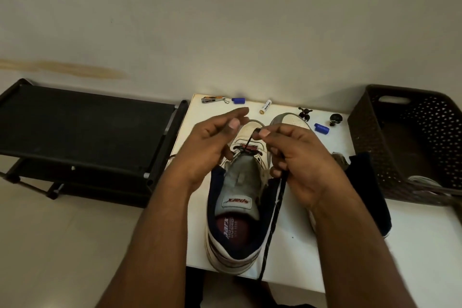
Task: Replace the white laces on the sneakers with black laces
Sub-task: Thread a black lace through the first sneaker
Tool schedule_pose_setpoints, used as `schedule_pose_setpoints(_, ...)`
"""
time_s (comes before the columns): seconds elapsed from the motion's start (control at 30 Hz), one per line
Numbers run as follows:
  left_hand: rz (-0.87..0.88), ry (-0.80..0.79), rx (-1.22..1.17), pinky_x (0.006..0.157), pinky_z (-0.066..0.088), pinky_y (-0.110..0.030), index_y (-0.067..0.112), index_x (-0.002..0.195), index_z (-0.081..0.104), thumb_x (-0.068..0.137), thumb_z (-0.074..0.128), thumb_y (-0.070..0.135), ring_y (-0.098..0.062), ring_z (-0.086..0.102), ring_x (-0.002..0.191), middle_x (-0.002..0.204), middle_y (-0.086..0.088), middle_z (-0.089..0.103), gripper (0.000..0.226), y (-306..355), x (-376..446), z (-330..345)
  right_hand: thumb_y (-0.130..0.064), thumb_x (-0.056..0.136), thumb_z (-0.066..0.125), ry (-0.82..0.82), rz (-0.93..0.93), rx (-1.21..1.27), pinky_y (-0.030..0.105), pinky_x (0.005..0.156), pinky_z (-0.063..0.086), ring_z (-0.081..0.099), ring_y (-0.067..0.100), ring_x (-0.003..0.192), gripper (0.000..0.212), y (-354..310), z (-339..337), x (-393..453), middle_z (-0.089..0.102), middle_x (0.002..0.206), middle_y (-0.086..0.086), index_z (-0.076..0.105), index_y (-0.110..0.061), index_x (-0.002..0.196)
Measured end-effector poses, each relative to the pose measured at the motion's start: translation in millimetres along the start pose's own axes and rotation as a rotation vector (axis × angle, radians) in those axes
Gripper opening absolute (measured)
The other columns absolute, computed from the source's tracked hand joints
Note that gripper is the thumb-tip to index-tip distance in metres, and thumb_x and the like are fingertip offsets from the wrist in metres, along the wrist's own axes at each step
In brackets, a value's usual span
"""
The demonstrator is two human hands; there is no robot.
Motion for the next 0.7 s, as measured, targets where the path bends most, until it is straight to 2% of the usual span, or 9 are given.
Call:
schedule_pose_setpoints(0.1, -0.039, -0.139, 0.043, 0.083, 0.052, -0.016, 0.025, 0.121, 0.065, 0.093, 0.059, 0.017, 0.001, 0.067, 0.095, 0.109, 0.008, 0.072, 0.03, -6, -1, 15, -0.012, 0.091, 0.06, 0.073, -0.064, -0.122, 0.022, 0.046, 0.031, 0.041, 0.0, 0.037, 0.011, -7, -7, -2, 0.053, 0.044, -0.013, 0.068, -0.01, 0.084)
schedule_pose_setpoints(0.17, -0.044, -0.127, 0.132, 0.084, 0.053, -0.02, 0.023, 0.106, 0.073, 0.086, 0.068, 0.016, -0.003, 0.067, 0.093, 0.098, 0.004, 0.074, 0.022, -9, 1, 10, -0.013, 0.089, 0.064, 0.148, -0.111, -0.212, 0.022, 0.052, 0.033, 0.045, -0.003, 0.039, 0.01, -9, -14, -1, 0.052, 0.042, -0.015, 0.07, -0.01, 0.082)
schedule_pose_setpoints(0.27, 0.0, 0.038, 0.233, 0.074, 0.052, -0.015, 0.019, 0.086, 0.075, 0.085, 0.071, 0.013, 0.0, 0.065, 0.076, 0.08, 0.005, 0.073, 0.007, -8, 5, -8, -0.018, 0.085, 0.07, 0.145, -0.14, -0.33, 0.022, 0.055, 0.033, 0.044, -0.004, 0.038, 0.012, -12, -17, -1, 0.05, 0.041, -0.014, 0.071, -0.012, 0.075)
schedule_pose_setpoints(0.33, -0.005, 0.206, 0.239, 0.065, 0.046, -0.011, 0.019, 0.081, 0.073, 0.087, 0.069, 0.013, 0.007, 0.062, 0.068, 0.074, 0.009, 0.07, 0.01, -11, 6, -23, -0.02, 0.084, 0.071, 0.107, -0.147, -0.376, 0.021, 0.052, 0.031, 0.041, -0.001, 0.036, 0.013, -18, -19, -6, 0.048, 0.04, -0.013, 0.071, -0.012, 0.073)
schedule_pose_setpoints(0.43, -0.004, 0.399, 0.183, 0.07, 0.042, -0.018, 0.025, 0.084, 0.07, 0.091, 0.065, 0.014, 0.006, 0.06, 0.076, 0.086, 0.008, 0.069, 0.014, -11, 2, -41, -0.02, 0.084, 0.07, 0.123, -0.2, -0.364, 0.014, 0.046, 0.03, 0.038, 0.001, 0.036, 0.015, -32, -29, -13, 0.045, 0.041, -0.014, 0.071, -0.011, 0.073)
schedule_pose_setpoints(0.5, 0.069, 0.307, 0.143, 0.066, 0.045, -0.014, 0.033, 0.104, 0.068, 0.092, 0.064, 0.019, 0.006, 0.059, 0.083, 0.105, 0.013, 0.068, 0.02, 5, 0, -34, -0.02, 0.084, 0.07, 0.136, -0.234, -0.369, 0.014, 0.046, 0.029, 0.039, 0.001, 0.036, 0.015, -37, -31, -14, 0.045, 0.042, -0.014, 0.071, -0.011, 0.071)
schedule_pose_setpoints(0.57, 0.111, 0.078, 0.134, 0.059, 0.046, -0.012, 0.04, 0.12, 0.063, 0.091, 0.063, 0.025, 0.003, 0.06, 0.083, 0.114, 0.017, 0.066, 0.032, 20, -2, -11, -0.02, 0.084, 0.07, 0.12, -0.241, -0.398, 0.019, 0.051, 0.028, 0.044, -0.002, 0.037, 0.013, -35, -26, -13, 0.047, 0.04, -0.018, 0.071, -0.014, 0.072)
schedule_pose_setpoints(0.63, 0.137, -0.073, 0.16, 0.063, 0.05, -0.014, 0.029, 0.114, 0.068, 0.088, 0.066, 0.021, -0.004, 0.065, 0.081, 0.102, 0.009, 0.072, 0.028, 30, -8, 11, -0.022, 0.084, 0.071, 0.099, -0.243, -0.437, 0.021, 0.051, 0.028, 0.045, -0.003, 0.038, 0.011, -32, -21, -10, 0.048, 0.04, -0.019, 0.072, -0.017, 0.075)
schedule_pose_setpoints(0.7, 0.135, -0.003, 0.168, 0.063, 0.049, -0.014, 0.018, 0.095, 0.075, 0.087, 0.067, 0.014, -0.003, 0.064, 0.069, 0.077, 0.005, 0.072, 0.012, 30, -8, 10, -0.024, 0.083, 0.073, 0.085, -0.236, -0.451, 0.018, 0.051, 0.031, 0.045, -0.003, 0.04, 0.009, -29, -22, -8, 0.05, 0.042, -0.018, 0.074, -0.017, 0.077)
Point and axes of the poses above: each hand's wrist, its own x-axis towards the middle knuckle, its own z-axis out of the palm, y = z × x, the point moved 7 cm from there along x, towards the middle knuckle
